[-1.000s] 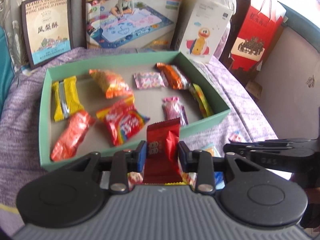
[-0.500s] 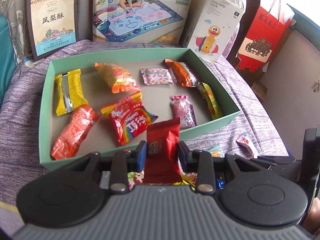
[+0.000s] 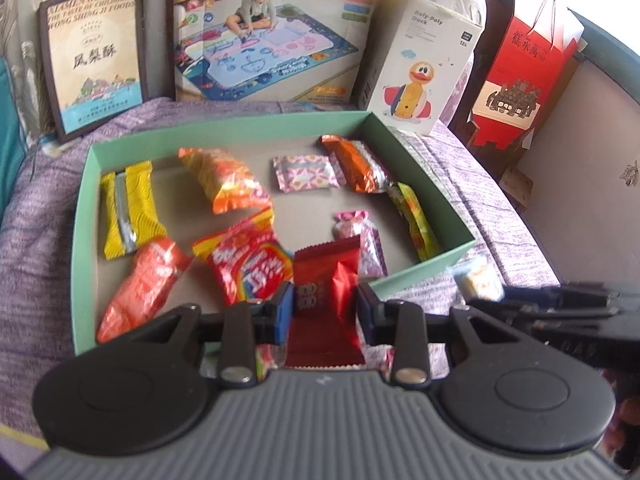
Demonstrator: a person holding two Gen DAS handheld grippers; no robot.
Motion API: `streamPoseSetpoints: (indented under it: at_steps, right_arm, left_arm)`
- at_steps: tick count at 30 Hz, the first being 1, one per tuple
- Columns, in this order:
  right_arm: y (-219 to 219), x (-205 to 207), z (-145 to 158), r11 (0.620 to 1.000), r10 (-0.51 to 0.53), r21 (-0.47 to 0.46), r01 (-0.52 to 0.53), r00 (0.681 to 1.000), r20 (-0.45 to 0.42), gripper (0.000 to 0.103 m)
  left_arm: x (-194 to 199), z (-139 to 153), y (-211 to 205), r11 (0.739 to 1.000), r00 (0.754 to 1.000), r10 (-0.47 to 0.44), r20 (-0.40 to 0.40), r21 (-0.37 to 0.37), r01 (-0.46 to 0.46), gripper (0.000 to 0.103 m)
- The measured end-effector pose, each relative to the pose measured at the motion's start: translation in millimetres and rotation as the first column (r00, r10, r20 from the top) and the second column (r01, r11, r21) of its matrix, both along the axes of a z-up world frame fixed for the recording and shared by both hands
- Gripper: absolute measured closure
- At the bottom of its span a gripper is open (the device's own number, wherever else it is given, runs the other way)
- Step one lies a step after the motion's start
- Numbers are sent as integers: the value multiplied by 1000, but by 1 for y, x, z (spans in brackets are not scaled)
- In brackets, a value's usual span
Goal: Organize snacks
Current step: 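Place the red snack in the tray with left tool while right tool places blue biscuit pack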
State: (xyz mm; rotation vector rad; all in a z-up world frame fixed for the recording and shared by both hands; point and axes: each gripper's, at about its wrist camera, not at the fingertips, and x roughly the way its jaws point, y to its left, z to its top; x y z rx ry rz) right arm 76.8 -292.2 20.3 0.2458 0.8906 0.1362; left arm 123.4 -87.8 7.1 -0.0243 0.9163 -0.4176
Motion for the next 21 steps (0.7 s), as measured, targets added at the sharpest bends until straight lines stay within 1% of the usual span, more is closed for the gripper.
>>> streamPoseSetpoints:
  at_steps: [1, 3, 5, 9, 11, 14, 15, 16, 17, 18, 20, 21]
  right_arm:
    - [-1, 9, 4, 1000, -2, 16, 2, 1000, 10, 64]
    - [-2, 35, 10, 998, -9, 55, 8, 1000, 24, 64]
    - [-1, 62, 9, 996, -19, 84, 17, 1000, 17, 64]
    - [6, 107, -1, 992, -31, 122, 32, 999, -11, 64]
    - [9, 123, -7, 990, -32, 135, 34, 999, -21, 64]
    - [14, 141, -17, 991, -32, 130, 35, 999, -24, 63]
    - [16, 146, -20, 991, -33, 132, 36, 999, -26, 63]
    - [17, 152, -22, 990, -35, 135, 38, 999, -26, 60]
    - [19, 155, -22, 990, -44, 130, 47, 999, -21, 56]
    - [19, 157, -22, 990, -50, 128, 52, 999, -17, 51]
    - [18, 156, -21, 990, -55, 133, 56, 998, -5, 14]
    - [17, 155, -20, 989, -61, 134, 60, 998, 2, 7]
  left_arm:
    - [6, 1, -5, 1000, 1000, -3, 0, -3, 3, 70]
    - [22, -2, -14, 1000, 1000, 14, -24, -19, -15, 70]
    - [39, -6, -22, 999, 998, 34, -48, -40, -36, 70]
    - [64, -15, -37, 999, 998, 49, -50, -11, -50, 70]
    - [74, -21, -38, 998, 996, 60, -64, -8, -61, 70]
    - [85, -29, -39, 997, 994, 73, -80, -1, -74, 69]
    - [88, -31, -40, 997, 993, 77, -85, 3, -77, 62]
    - [89, -32, -40, 997, 993, 76, -88, 7, -76, 52]
    - [89, -32, -41, 997, 994, 75, -83, 12, -75, 28]
    - [87, -31, -40, 997, 995, 76, -65, 15, -76, 15]
    - [83, -28, -41, 997, 997, 75, -31, 27, -74, 9]
    - [81, -27, -41, 997, 997, 70, -27, 28, -69, 6]
